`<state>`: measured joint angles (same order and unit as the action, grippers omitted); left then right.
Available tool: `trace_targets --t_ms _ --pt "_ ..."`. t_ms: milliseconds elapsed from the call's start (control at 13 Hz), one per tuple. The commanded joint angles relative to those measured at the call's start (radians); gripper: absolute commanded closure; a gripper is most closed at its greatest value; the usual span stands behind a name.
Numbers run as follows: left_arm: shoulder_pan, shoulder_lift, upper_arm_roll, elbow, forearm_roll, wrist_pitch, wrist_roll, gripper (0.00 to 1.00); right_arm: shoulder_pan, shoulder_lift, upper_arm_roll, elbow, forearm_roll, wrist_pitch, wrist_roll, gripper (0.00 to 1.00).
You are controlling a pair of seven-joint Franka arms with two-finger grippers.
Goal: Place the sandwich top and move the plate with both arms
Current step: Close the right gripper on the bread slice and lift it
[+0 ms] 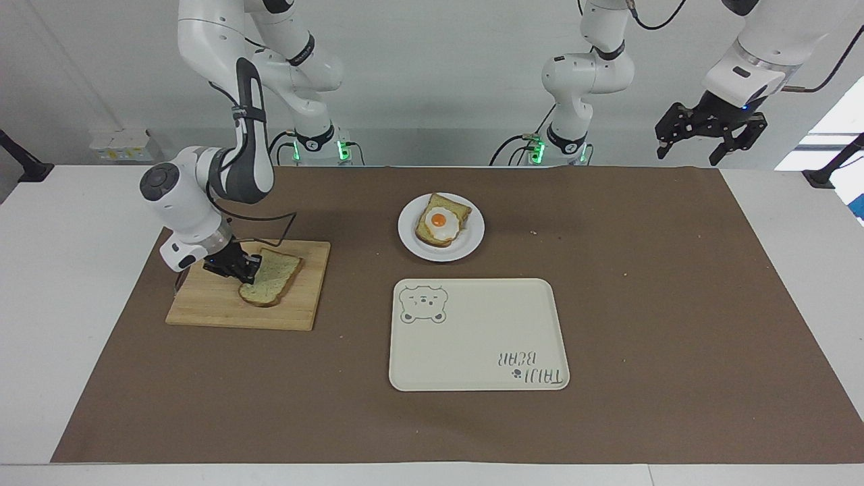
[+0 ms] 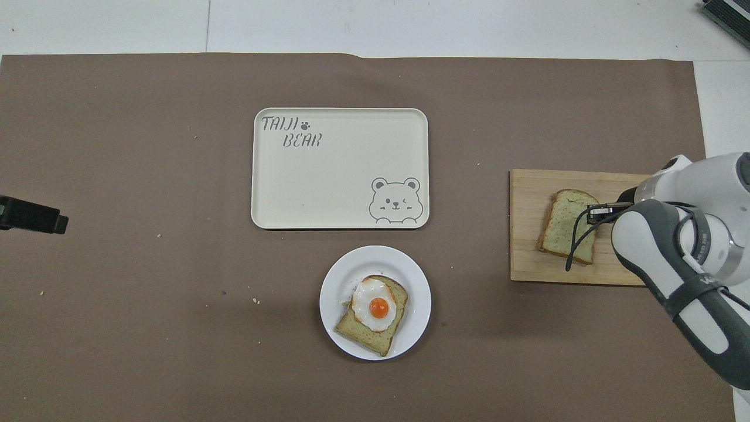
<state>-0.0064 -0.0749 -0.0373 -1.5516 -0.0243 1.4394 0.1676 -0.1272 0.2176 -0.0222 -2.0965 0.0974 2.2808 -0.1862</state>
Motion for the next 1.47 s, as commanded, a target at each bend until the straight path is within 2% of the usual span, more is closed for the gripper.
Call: trace_targets --t_ms 0,231,540,694,1003,1389 --pt "-0.003 -0.031 0.002 -0.041 -0.008 0.026 0.003 0.0 -0.009 0.011 0.011 0.041 0.013 -0.016 -0.041 1.0" --pt "-0.003 -0.032 0.002 -0.041 -0.008 0.026 0.003 0.0 -0.002 -0.018 0.022 0.177 0.013 -0.28 -0.055 1.0" --pt "-0.001 -0.031 0.002 -0.041 -0.008 0.027 0.003 0.0 0.0 -0.058 0.041 0.301 0.016 -0.503 -0.055 1.0" --pt "-0.003 -0.031 0.002 -0.041 -0.008 0.027 0.003 0.0 0.0 -0.057 0.051 0.334 0.05 -0.564 -0.056 1.0" --pt "-0.003 -0.031 0.002 -0.041 -0.008 0.026 0.003 0.0 0.003 -0.066 0.08 0.325 0.085 -0.596 -0.085 1.0" --pt "-0.001 -0.033 0.002 -0.044 -0.008 0.024 0.003 0.0 0.004 -0.073 0.195 0.312 0.1 -0.584 -0.003 1.0"
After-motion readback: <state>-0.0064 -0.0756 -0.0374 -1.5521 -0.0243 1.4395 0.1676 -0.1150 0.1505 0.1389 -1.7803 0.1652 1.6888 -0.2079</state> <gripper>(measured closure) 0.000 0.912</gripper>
